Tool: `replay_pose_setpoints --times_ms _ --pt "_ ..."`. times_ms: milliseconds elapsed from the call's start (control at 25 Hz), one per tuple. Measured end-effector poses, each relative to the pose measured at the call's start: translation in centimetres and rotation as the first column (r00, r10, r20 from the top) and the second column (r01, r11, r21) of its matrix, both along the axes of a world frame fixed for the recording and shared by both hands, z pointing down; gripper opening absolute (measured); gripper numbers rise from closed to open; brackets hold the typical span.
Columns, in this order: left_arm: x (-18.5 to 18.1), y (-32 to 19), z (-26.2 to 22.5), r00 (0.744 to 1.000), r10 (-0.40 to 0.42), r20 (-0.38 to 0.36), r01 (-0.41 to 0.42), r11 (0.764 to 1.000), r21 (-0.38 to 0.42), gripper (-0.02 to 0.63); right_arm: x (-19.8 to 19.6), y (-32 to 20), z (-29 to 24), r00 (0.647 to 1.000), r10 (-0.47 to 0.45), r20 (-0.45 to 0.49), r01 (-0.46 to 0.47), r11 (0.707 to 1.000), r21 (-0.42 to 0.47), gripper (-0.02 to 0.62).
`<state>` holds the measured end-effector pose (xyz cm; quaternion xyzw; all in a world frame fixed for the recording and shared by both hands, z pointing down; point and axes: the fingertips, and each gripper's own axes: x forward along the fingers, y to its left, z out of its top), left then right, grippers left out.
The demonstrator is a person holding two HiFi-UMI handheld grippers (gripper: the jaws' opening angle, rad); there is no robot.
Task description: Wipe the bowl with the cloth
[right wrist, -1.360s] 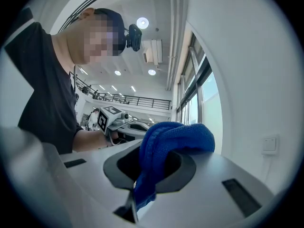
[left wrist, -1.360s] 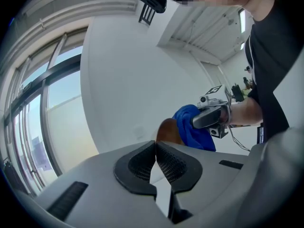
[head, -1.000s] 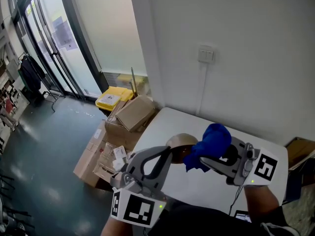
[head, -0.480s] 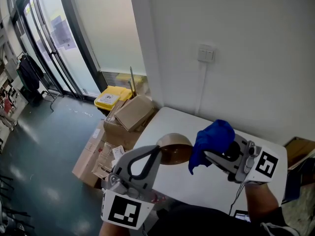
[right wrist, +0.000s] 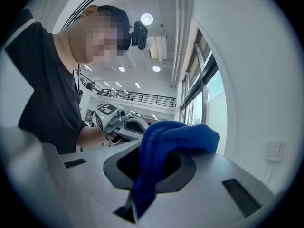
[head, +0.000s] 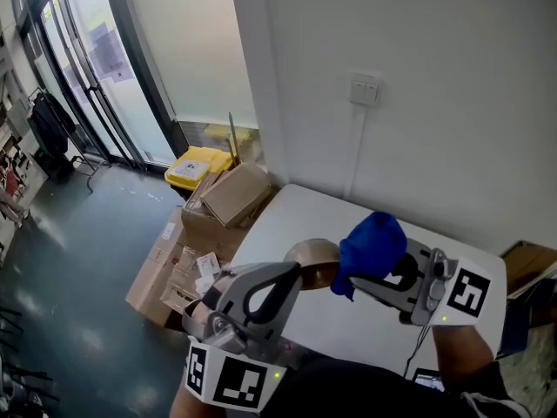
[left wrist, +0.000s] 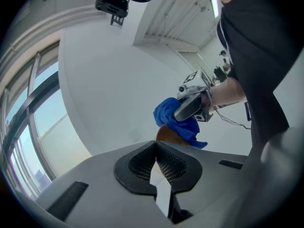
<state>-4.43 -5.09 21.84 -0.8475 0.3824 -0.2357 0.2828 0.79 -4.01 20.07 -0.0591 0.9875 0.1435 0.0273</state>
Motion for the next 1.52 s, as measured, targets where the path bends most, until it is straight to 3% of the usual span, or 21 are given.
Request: replay_pose_setpoints --times_ms 200,440,760,1040,1360,1520 --pt "1.5 0.1 0.9 0.996 0.025 0.088 -0.026 1.0 0.015 0.014 -0.4 0.5 -0.2 0.999 -0.031 -0.019 0.031 0.999 0.02 0.043" --pt "0.2 0.7 0.2 0.998 0.026 0.063 -0.027 1.0 0.014 0.014 0.2 0.0 0.3 1.0 -0.018 -0.022 0.018 1.0 0.001 0.043" --pt "-3.0 0.9 -2.5 0.989 0.015 -0.15 -0.021 0.999 -0.037 0.014 0.8 -0.3 2.1 1.0 -0.018 0.004 0.019 0.994 -0.107 0.043" --pt "-3.8 0.3 -2.7 0.973 -0.032 -0.227 0.016 0.997 -0.073 0.014 -0.3 0.3 3.3 0.999 -0.052 0.012 0.054 0.987 -0.152 0.043" --pt "-4.5 0.2 -4.3 0.892 -0.031 -0.452 -0.004 0.997 -0.075 0.014 -2.0 1.7 6.5 0.996 -0.083 -0.041 0.074 0.98 -0.183 0.043" --pt "-3.7 -0.2 -4.2 0.864 -0.029 -0.503 -0.019 0.996 -0.09 0.014 -3.3 3.0 8.0 0.99 -0.116 -0.077 0.1 0.977 -0.189 0.043"
